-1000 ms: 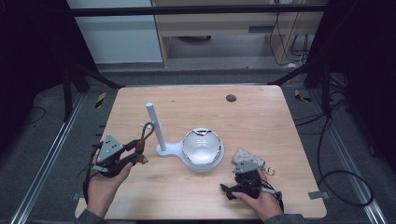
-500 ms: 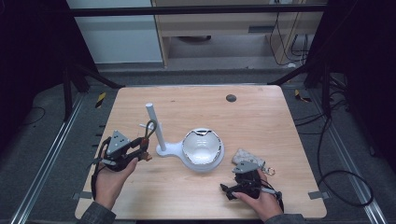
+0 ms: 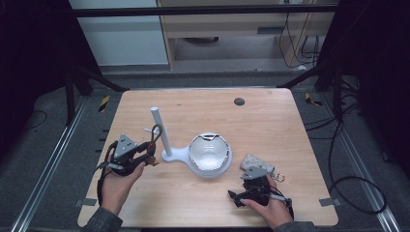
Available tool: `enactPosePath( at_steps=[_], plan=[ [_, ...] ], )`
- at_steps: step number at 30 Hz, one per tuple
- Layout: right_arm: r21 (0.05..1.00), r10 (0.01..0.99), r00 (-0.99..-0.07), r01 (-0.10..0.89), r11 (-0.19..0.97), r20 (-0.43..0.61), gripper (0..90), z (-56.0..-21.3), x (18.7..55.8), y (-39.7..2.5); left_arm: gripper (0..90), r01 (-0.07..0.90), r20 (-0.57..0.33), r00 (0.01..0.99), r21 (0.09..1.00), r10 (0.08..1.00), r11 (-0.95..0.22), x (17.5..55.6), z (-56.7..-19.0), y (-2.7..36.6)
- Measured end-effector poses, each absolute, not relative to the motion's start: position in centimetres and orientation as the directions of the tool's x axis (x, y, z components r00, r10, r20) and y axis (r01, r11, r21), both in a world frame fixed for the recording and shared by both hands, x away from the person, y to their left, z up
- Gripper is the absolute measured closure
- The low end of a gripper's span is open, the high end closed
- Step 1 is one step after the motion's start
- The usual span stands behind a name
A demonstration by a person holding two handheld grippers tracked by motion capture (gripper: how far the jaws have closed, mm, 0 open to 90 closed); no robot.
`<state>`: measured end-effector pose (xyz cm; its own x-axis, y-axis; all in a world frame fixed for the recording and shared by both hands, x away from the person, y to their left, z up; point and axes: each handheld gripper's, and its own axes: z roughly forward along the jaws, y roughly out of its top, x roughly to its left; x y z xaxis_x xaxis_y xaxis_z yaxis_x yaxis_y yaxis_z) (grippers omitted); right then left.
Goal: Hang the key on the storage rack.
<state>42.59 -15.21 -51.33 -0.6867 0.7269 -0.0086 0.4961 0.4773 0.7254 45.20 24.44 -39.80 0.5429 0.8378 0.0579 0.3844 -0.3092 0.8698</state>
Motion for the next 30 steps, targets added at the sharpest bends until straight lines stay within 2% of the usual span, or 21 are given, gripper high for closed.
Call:
enactPosePath(
  at_steps=[10, 13, 21, 25, 30],
  plan=[
    [0.726, 0.728, -0.686, 0.497, 0.476, -0.007, 1.9, -51.3, 42.6, -15.2, 63.2, 0.399, 0.047, 0.547, 0.863, 0.836, -0.31, 45.6, -40.0, 24.0],
    [0.726, 0.728, -0.686, 0.497, 0.476, -0.007, 1.9, -51.3, 42.6, -15.2, 49.4, 0.406, 0.046, 0.532, 0.862, 0.845, -0.303, 45.5, -40.3, 23.9],
    [0.725, 0.729, -0.685, 0.498, 0.477, -0.009, 1.9, -51.3, 42.5, -15.2, 22.9, 0.437, 0.031, 0.507, 0.852, 0.861, -0.288, 45.3, -42.1, 24.7],
    [0.725, 0.729, -0.685, 0.498, 0.475, -0.007, 1.4, -51.3, 42.6, -15.2, 13.5, 0.472, 0.023, 0.506, 0.83, 0.862, -0.298, 45.7, -43.5, 25.2],
    [0.721, 0.729, -0.684, 0.5, 0.479, -0.01, 0.4, -51.3, 42.6, -15.1, 9.6, 0.482, 0.019, 0.494, 0.826, 0.869, -0.291, 46.6, -45.0, 25.9]
  ],
)
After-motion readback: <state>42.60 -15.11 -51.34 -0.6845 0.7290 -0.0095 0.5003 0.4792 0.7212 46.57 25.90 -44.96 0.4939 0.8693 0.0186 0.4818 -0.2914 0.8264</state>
